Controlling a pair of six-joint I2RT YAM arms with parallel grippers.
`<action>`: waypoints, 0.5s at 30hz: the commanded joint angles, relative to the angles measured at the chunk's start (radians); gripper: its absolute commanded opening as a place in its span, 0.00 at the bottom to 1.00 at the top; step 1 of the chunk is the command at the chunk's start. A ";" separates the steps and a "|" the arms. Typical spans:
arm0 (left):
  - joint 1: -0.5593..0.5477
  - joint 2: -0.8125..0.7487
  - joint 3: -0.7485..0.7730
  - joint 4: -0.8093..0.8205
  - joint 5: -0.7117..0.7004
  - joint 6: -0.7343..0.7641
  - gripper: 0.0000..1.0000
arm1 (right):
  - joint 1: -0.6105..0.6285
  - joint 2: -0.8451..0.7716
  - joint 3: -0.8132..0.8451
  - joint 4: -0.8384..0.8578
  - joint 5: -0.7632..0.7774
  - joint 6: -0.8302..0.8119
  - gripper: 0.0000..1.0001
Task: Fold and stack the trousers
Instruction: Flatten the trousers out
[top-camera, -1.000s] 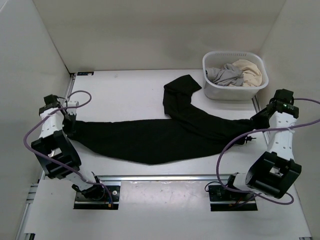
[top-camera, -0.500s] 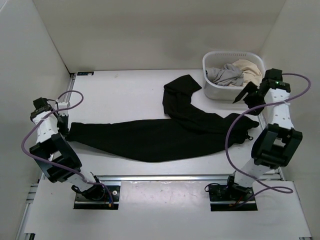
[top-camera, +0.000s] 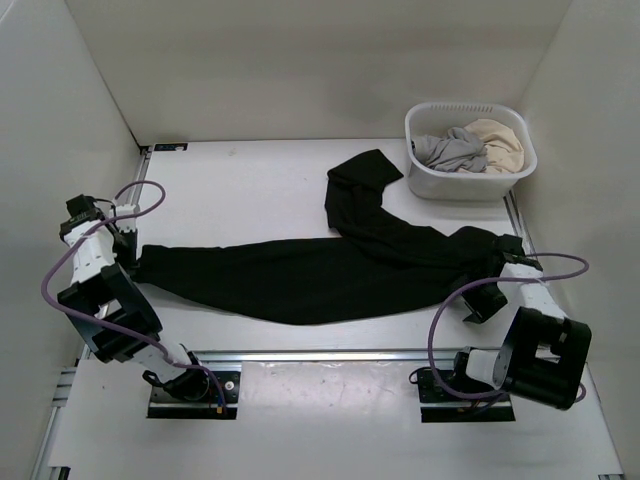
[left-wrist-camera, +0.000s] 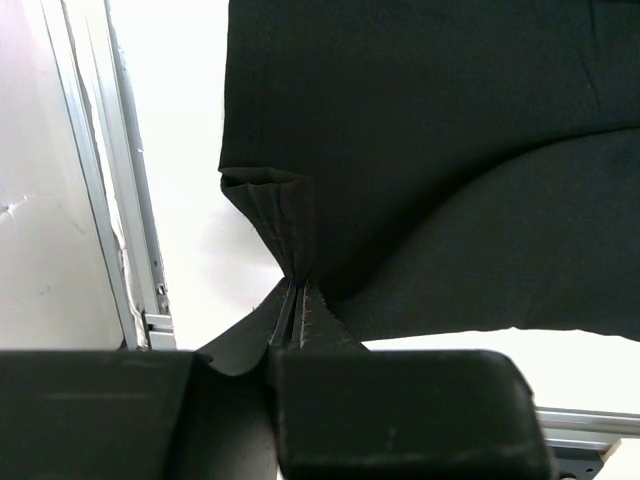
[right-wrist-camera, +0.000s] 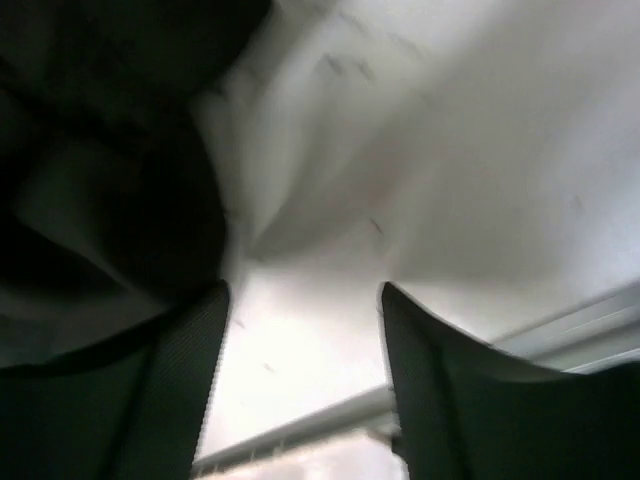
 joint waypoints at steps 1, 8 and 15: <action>0.000 -0.013 0.025 -0.011 0.017 -0.004 0.14 | 0.000 0.034 0.054 0.224 -0.013 0.022 0.69; 0.000 -0.013 0.004 -0.011 0.006 0.006 0.14 | 0.000 0.186 0.099 0.263 0.021 0.004 0.77; 0.009 -0.023 0.014 -0.011 -0.004 -0.004 0.14 | 0.000 0.387 0.197 0.248 0.076 0.042 0.32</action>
